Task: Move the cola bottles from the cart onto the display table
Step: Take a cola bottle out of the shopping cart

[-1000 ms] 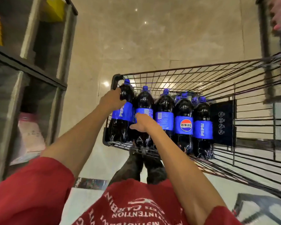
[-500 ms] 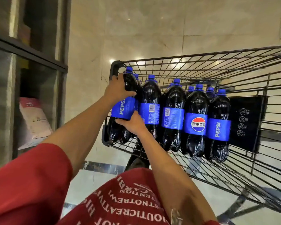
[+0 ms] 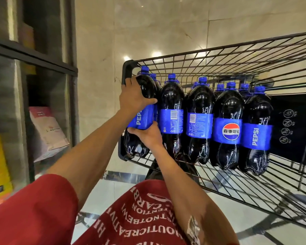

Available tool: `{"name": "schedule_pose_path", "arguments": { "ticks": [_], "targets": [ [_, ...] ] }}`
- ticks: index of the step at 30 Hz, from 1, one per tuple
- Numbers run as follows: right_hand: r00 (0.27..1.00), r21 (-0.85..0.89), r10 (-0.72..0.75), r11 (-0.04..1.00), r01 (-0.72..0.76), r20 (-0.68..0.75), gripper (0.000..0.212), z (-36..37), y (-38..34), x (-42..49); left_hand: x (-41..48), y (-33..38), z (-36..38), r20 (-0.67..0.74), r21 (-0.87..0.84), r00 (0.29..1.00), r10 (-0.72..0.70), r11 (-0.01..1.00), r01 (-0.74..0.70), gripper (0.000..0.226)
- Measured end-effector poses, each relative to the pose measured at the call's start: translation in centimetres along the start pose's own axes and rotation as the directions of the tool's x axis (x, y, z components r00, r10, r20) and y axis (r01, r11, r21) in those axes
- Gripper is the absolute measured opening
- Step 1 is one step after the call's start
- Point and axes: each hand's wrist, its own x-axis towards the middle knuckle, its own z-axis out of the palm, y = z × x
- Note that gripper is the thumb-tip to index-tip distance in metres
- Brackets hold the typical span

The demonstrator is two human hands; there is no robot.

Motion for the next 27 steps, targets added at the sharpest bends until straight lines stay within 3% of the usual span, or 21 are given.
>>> {"name": "schedule_pose_path", "arguments": {
  "ticks": [6,10,14,19,27],
  "targets": [
    [0.998,-0.011,0.043,0.999,-0.044,-0.043,0.104,-0.6,0.3,-1.3,-0.3,-0.3,0.3,0.061,-0.169,0.998,0.003,0.986,0.007,0.107],
    [0.997,-0.036,0.035,0.999,-0.037,-0.066,0.098,-1.2,0.2,-2.5,-0.7,-0.5,-0.1,0.145,-0.422,0.989,-0.002,0.904,0.063,0.107],
    [0.997,-0.11,0.006,0.994,-0.015,-0.08,0.088,-2.7,-0.9,-4.5,-1.4,-1.1,-0.8,0.171,-0.546,0.984,-0.042,0.828,0.13,0.107],
    [0.988,-0.235,-0.114,0.968,0.087,-0.104,0.092,-3.9,-2.2,-6.8,-3.9,-1.7,-1.9,0.057,-0.683,0.993,-0.103,0.722,0.114,0.103],
    [0.92,-0.307,-0.387,0.885,0.35,-0.065,0.076,-5.4,-4.9,-11.5,-9.0,-1.8,-7.0,-0.184,-0.799,0.979,-0.089,0.593,-0.096,0.106]
  ]
}}
